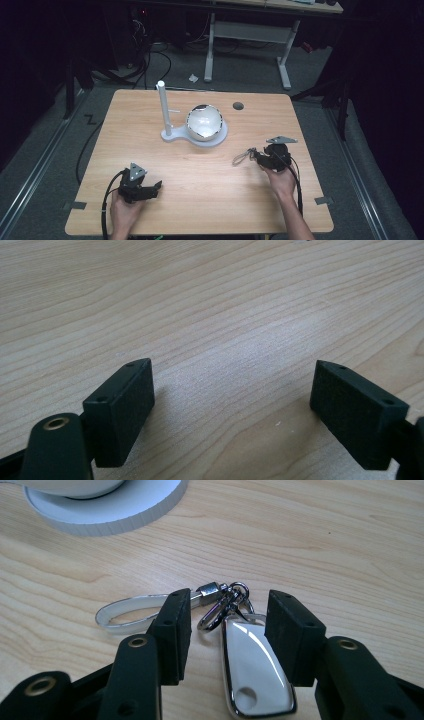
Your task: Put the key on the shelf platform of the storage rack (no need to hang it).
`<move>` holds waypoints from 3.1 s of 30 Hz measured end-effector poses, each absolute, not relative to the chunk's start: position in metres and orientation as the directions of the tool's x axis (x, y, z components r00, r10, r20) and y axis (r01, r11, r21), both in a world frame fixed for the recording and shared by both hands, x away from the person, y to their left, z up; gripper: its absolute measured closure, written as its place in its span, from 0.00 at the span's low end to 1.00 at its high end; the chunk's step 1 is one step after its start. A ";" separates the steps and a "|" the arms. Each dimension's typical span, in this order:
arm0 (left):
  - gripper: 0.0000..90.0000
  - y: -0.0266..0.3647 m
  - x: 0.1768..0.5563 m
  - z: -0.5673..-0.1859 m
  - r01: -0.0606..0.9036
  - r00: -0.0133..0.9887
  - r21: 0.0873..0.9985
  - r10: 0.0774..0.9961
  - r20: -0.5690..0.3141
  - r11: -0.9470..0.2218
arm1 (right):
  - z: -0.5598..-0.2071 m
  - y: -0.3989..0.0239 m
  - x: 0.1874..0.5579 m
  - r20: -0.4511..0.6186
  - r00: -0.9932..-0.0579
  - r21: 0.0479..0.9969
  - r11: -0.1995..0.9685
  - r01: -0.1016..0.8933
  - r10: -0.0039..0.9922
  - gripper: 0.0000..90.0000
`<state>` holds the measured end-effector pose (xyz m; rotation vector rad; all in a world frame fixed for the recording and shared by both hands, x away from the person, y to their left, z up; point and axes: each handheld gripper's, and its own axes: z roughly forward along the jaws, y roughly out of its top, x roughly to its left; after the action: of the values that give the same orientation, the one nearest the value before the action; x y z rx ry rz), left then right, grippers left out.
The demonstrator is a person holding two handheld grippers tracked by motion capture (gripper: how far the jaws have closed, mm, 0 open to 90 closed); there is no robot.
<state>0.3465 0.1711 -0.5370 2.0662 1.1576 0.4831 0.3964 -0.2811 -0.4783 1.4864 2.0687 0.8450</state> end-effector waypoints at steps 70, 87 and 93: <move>0.22 0.171 0.346 -0.537 0.585 0.523 0.735 0.852 -0.019 -0.343 | -0.471 -0.279 0.405 -0.092 -0.405 0.744 0.333 0.579 0.910 0.91; 0.22 0.171 0.346 -0.537 0.585 0.523 0.735 0.852 -0.019 -0.343 | -0.430 -0.274 0.389 -0.051 -0.477 0.805 0.319 0.501 0.878 0.91; 0.22 0.171 0.346 -0.537 0.585 0.523 0.735 0.852 -0.019 -0.343 | -0.420 -0.266 0.386 -0.029 -0.512 0.819 0.315 0.480 0.858 0.91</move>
<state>0.3464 0.1711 -0.5369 2.0607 1.1647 0.4876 0.3864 -0.2661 -0.4199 1.1827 2.1207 1.0817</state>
